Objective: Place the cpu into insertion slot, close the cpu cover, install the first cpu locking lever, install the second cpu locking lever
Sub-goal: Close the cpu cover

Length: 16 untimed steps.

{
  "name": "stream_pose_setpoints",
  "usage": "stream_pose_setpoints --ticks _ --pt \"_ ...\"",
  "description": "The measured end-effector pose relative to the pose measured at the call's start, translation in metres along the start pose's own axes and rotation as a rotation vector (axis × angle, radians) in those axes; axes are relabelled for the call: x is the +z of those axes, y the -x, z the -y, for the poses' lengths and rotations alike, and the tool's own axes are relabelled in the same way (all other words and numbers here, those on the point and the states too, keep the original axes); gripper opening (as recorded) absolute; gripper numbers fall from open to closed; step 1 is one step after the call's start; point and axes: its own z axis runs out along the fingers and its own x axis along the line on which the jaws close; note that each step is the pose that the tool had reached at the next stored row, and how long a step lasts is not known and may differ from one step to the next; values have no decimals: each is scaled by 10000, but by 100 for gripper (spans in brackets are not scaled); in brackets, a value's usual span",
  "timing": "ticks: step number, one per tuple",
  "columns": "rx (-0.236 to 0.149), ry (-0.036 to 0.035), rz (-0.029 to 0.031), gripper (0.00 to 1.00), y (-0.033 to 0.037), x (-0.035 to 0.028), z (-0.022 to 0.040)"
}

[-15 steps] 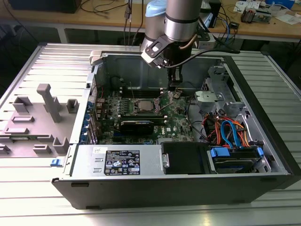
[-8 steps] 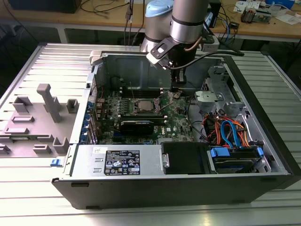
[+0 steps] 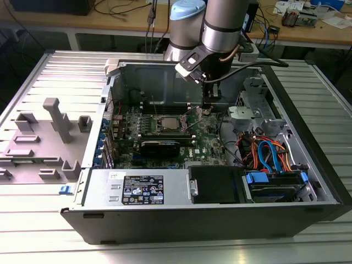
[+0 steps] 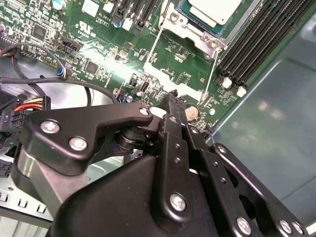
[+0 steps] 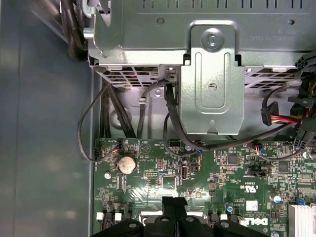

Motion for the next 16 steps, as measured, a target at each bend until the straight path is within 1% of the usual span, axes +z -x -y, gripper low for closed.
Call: stream_pose_setpoints --ticks 7,9,11,13,16 --pt "-3 0 -2 11 0 1 -5" --pt "-2 0 -2 11 -2 3 -20" --pt "-4 -5 -3 11 -10 9 -57" --pt "-9 -20 -1 11 -14 33 -94" --pt "-20 -38 0 11 -14 96 -105"
